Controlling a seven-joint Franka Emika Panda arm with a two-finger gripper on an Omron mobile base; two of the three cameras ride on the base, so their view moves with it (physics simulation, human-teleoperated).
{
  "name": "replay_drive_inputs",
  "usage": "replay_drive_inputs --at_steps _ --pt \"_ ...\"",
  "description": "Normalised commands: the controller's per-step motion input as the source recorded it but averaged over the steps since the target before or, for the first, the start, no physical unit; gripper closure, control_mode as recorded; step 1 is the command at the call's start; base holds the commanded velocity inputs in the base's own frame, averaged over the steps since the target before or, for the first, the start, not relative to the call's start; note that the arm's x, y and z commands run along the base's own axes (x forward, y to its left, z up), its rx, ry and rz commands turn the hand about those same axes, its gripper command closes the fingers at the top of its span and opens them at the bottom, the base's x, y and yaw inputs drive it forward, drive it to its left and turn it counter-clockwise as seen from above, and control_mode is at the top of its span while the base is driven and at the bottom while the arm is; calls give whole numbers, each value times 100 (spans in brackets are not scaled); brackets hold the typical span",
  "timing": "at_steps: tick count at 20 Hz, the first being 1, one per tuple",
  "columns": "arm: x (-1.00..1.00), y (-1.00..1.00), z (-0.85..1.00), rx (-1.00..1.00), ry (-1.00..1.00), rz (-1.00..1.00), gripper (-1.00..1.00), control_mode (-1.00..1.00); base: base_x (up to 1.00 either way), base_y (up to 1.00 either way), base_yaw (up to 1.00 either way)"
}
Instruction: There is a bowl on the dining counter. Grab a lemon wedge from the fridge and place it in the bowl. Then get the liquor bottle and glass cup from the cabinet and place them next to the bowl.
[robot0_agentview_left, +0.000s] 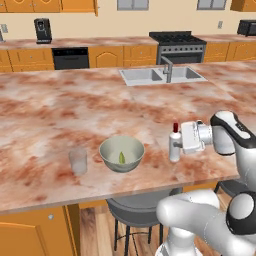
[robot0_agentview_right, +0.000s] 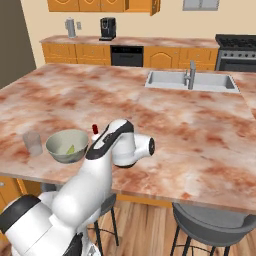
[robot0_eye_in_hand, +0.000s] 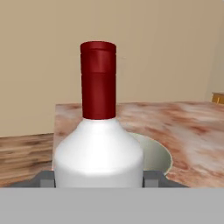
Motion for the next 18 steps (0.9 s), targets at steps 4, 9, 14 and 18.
replay_drive_inputs --at_steps 4,9,14,18 --pt "16 2 -29 5 0 7 100 -100 0 0 0" --pt "30 1 -18 6 0 5 100 -100 0 0 0" --pt "37 0 -22 3 0 3 100 -100 0 0 0" --pt "32 0 -15 0 0 1 100 -100 0 0 0"
